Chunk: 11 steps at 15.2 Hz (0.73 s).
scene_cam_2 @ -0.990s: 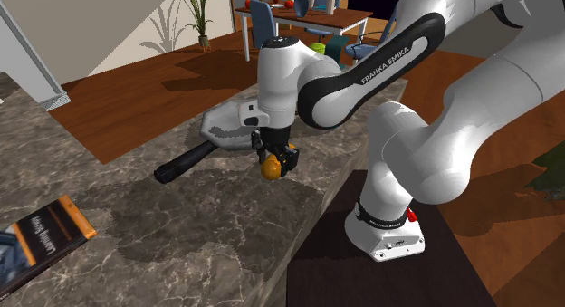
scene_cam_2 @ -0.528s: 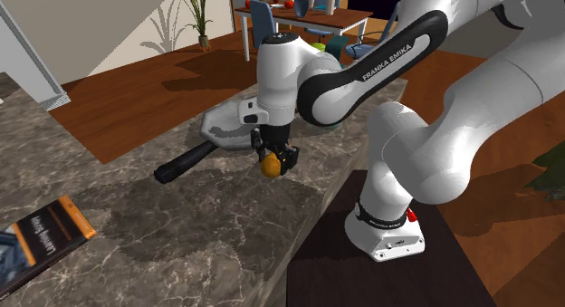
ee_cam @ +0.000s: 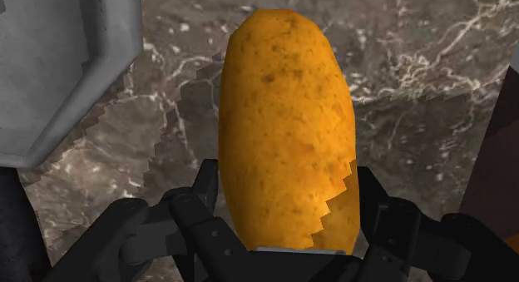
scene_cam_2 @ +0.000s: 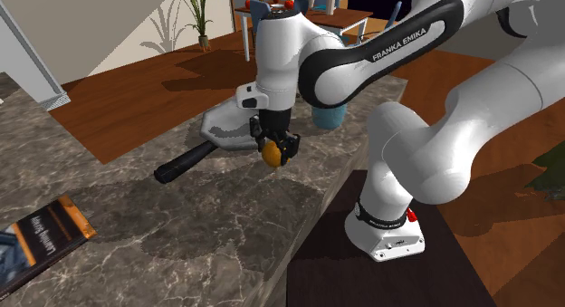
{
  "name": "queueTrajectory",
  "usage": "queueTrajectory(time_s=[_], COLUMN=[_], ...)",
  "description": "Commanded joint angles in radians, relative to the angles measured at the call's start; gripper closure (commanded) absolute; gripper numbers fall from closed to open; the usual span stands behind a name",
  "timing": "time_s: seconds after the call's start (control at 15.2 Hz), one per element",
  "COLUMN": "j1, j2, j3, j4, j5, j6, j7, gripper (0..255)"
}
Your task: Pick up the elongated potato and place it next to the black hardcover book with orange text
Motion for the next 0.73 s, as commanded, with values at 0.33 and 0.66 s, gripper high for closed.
queueTrajectory(time_s=[0.33, 0.66], j1=[0.013, 0.024], j2=[-0.049, -0.069], j3=[0.039, 0.065], j4=[0.073, 0.130], j5=[0.040, 0.066], j6=[-0.121, -0.196], j7=[-0.005, -0.007], gripper=[255, 255])
